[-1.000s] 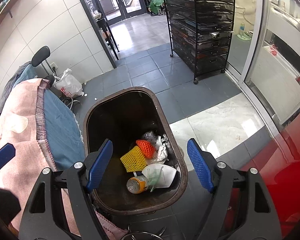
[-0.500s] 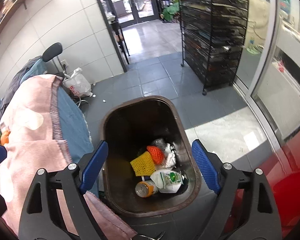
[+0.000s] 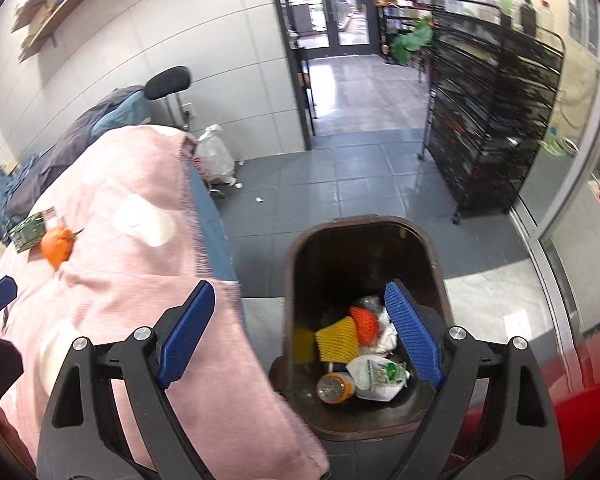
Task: Collect trash
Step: 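Move both tools back over the green carton and the orange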
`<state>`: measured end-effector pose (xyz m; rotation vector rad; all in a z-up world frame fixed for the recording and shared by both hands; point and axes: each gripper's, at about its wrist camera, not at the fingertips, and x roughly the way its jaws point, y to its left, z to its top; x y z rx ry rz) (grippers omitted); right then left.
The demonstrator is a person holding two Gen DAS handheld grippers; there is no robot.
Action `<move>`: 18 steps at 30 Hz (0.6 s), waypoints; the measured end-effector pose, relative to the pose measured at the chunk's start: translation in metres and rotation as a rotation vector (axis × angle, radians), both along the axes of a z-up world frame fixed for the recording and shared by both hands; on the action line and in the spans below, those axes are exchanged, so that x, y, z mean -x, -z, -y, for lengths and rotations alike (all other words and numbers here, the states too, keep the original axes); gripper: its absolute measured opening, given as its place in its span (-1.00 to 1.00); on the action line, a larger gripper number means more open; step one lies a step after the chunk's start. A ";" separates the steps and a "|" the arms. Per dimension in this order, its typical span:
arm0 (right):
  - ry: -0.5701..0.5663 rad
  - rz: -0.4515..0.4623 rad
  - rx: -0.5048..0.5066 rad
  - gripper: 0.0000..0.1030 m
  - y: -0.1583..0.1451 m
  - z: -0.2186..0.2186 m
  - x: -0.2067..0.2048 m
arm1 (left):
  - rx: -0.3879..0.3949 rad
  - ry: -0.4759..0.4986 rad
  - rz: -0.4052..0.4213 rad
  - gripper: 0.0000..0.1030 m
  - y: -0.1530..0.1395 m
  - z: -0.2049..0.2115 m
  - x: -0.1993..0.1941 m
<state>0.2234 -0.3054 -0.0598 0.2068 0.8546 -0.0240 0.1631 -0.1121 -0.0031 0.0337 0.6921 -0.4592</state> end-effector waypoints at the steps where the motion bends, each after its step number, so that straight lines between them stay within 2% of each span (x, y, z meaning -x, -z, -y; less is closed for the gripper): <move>1: -0.011 0.003 0.001 0.68 -0.002 -0.004 -0.001 | 0.007 -0.013 -0.004 0.88 0.000 -0.006 0.000; 8: -0.102 0.031 -0.001 0.69 -0.018 -0.040 -0.005 | 0.017 -0.110 -0.003 0.88 -0.001 -0.044 0.001; 18: -0.274 0.045 -0.026 0.71 -0.038 -0.101 -0.014 | 0.044 -0.267 -0.013 0.88 0.003 -0.122 0.010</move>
